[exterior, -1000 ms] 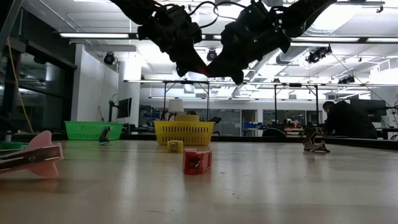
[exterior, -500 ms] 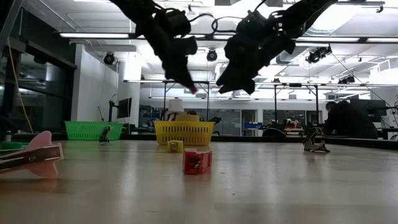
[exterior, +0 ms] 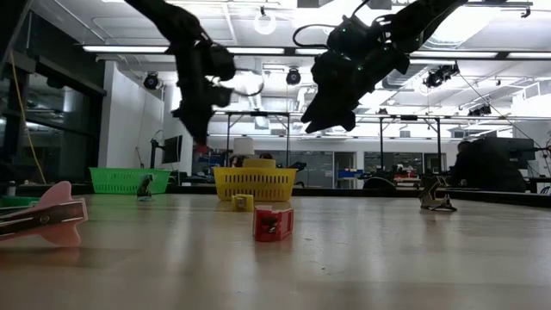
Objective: Pick and place Stapler, Stapler remover, tape
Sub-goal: Put the red stapler into the green bin
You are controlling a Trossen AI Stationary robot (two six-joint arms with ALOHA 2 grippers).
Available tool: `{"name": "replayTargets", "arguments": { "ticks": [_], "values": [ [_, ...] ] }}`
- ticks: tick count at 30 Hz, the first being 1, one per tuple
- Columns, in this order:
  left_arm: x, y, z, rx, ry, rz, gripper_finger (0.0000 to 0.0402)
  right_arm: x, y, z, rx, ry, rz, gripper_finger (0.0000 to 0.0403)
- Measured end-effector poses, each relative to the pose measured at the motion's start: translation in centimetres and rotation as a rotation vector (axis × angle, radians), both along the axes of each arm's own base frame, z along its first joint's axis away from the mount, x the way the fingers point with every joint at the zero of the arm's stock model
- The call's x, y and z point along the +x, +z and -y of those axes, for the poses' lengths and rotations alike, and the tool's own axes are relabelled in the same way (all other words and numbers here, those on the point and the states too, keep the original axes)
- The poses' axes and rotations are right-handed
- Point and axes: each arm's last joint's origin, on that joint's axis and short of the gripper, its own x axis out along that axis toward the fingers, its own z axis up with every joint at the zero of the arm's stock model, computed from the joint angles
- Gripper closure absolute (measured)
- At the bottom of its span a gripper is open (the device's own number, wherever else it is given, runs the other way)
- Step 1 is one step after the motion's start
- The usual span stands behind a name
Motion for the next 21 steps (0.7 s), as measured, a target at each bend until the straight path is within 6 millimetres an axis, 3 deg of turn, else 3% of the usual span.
{"name": "replayTargets", "arguments": {
  "ticks": [10, 21],
  "values": [
    [-6.3, -0.5, -4.4, -0.083, 0.394, -0.030, 0.0312, 0.0, 0.0, 0.1, -0.020, -0.029, -0.012, 0.0233],
    [-10.5, -3.8, -5.1, -0.176, 0.584, -0.114, 0.0312, 0.0, 0.0, 0.2, -0.032, -0.043, -0.018, 0.0233]
  ]
}}
